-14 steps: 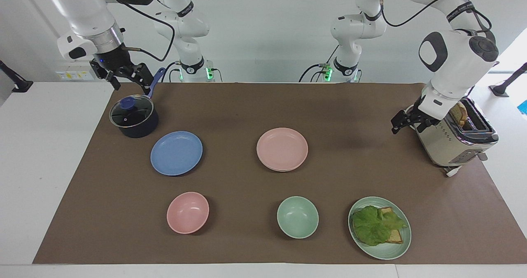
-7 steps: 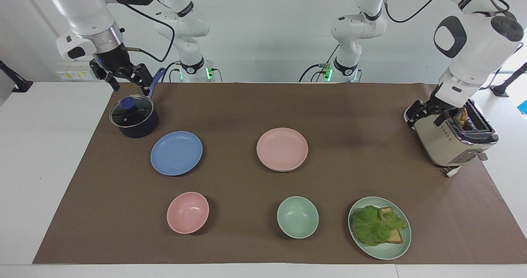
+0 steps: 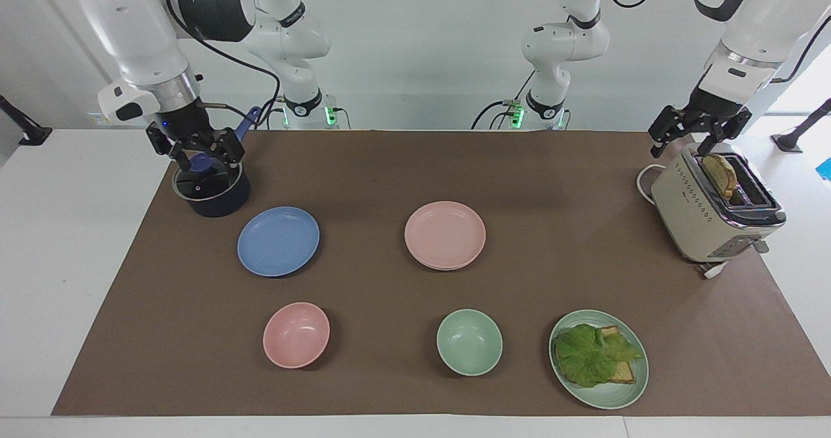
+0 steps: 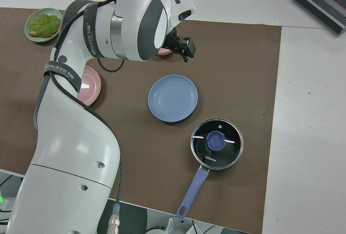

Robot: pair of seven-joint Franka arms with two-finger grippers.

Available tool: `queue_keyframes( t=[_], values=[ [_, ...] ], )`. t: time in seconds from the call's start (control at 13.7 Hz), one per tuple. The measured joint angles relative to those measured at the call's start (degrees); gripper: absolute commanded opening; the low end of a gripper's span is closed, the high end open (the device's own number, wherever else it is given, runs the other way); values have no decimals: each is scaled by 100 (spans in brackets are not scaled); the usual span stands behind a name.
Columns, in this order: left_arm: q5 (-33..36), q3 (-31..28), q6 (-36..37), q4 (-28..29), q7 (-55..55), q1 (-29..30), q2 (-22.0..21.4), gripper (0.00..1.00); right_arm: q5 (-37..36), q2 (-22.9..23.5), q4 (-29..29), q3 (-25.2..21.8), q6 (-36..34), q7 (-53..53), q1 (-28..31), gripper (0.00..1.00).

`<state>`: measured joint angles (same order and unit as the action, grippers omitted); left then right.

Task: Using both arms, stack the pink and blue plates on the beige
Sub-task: 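Return the left gripper to rest while the right gripper reaches the blue plate, then grasp the light blue plate rim with the right gripper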

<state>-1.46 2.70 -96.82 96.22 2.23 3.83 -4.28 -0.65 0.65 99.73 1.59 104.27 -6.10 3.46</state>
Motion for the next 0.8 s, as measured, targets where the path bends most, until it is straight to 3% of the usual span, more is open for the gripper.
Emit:
queue_keyframes(
  t=[0.44, 0.8],
  values=[
    [0, -14, 0, 0, -64, 2, 1, 100, 0, 136, 1388, -14, 1429, 111, 165, 100],
    [0, -45, 0, 0, -66, 18, 1, 100, 0, 393, 1927, -18, 2140, 357, 325, 100]
  ],
)
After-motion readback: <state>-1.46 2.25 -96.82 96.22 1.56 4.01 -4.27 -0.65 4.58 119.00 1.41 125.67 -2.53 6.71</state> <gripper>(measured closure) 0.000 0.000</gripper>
